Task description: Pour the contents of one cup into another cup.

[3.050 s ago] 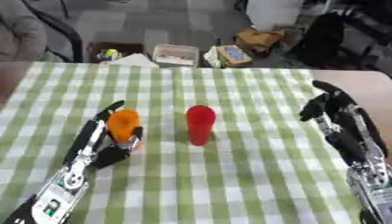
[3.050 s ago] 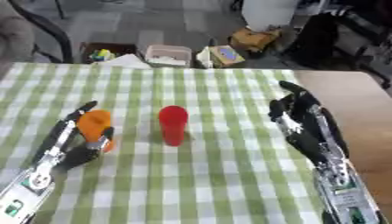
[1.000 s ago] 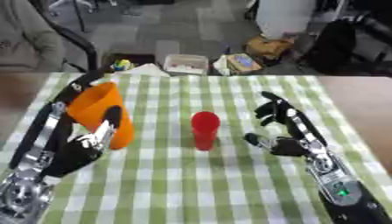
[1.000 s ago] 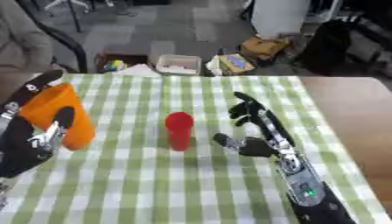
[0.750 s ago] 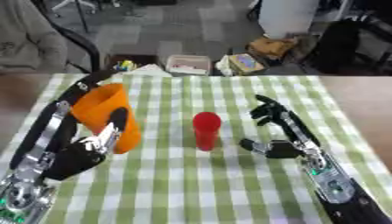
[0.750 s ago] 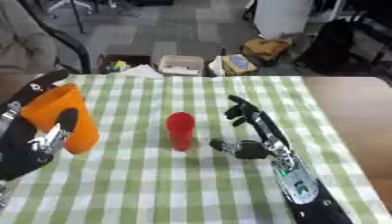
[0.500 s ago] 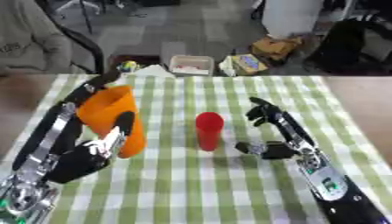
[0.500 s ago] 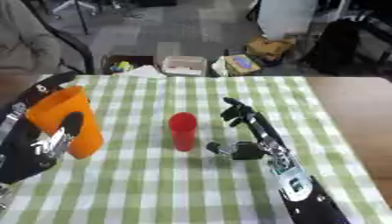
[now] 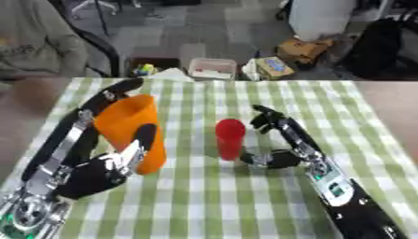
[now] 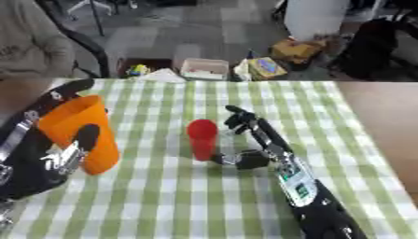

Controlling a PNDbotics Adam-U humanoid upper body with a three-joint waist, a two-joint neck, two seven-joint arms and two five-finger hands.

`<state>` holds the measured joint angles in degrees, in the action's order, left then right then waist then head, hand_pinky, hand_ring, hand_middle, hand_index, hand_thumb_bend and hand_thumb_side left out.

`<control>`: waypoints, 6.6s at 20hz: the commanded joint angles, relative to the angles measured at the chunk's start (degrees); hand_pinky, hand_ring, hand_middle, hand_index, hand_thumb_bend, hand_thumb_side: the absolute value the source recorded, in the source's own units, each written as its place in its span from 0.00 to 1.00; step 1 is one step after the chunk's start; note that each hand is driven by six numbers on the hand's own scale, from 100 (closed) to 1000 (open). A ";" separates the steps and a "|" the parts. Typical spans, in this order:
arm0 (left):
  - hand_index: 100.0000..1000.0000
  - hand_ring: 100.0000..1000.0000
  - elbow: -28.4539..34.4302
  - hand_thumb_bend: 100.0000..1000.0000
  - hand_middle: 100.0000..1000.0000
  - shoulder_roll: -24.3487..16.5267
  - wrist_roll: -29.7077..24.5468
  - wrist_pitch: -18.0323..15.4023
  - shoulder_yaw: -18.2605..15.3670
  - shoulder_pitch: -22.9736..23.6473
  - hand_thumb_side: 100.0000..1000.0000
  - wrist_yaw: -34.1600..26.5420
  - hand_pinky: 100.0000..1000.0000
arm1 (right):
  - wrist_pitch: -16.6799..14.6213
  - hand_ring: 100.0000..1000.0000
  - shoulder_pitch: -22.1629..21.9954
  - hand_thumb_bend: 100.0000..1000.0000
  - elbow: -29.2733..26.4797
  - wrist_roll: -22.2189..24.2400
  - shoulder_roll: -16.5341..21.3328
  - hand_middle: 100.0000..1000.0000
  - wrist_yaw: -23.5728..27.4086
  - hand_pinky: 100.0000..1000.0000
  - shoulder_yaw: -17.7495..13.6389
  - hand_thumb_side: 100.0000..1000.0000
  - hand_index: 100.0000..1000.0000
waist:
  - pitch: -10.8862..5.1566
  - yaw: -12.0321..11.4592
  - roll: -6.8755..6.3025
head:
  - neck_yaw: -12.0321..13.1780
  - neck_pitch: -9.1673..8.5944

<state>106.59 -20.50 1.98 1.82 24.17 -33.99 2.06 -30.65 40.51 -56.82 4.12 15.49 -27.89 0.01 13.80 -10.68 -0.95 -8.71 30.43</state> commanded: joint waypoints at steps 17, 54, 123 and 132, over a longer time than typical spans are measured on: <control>0.91 0.71 3.49 0.00 0.34 0.49 -1.52 0.39 0.41 -1.91 0.40 -1.17 0.11 | -0.48 0.66 3.45 0.65 2.86 -1.08 -1.27 0.61 -4.12 0.58 -0.45 0.32 0.96 | 0.02 -3.12 -1.07 | -1.61 -0.74; 0.92 0.71 3.40 0.00 0.34 0.55 -2.13 0.43 0.77 -2.05 0.39 -1.32 0.11 | 0.23 0.27 4.65 0.11 4.01 -2.87 -3.91 0.19 -4.25 0.28 -0.01 0.02 0.72 | 0.36 -3.01 -1.50 | -2.12 -0.93; 0.87 0.57 -4.98 0.00 0.38 -8.56 -14.17 -10.47 5.36 -14.11 0.00 33.35 0.10 | -1.12 0.24 1.52 0.00 -22.19 32.71 -5.42 0.17 25.99 0.28 22.36 0.00 0.72 | -2.00 2.79 -1.08 | -2.04 -1.68; 0.86 0.55 -8.44 0.04 0.38 -5.24 -13.79 -12.20 5.83 -16.53 0.00 37.75 0.09 | -0.69 0.24 1.15 0.00 -22.12 33.44 -6.40 0.17 26.47 0.28 22.69 0.00 0.72 | -2.00 2.67 -1.09 | -1.46 -1.15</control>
<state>98.00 -25.53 -11.96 -10.02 30.24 -49.28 39.16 -29.99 40.82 -77.94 36.06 9.41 -1.96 22.66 13.07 -7.89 -1.98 -10.38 29.15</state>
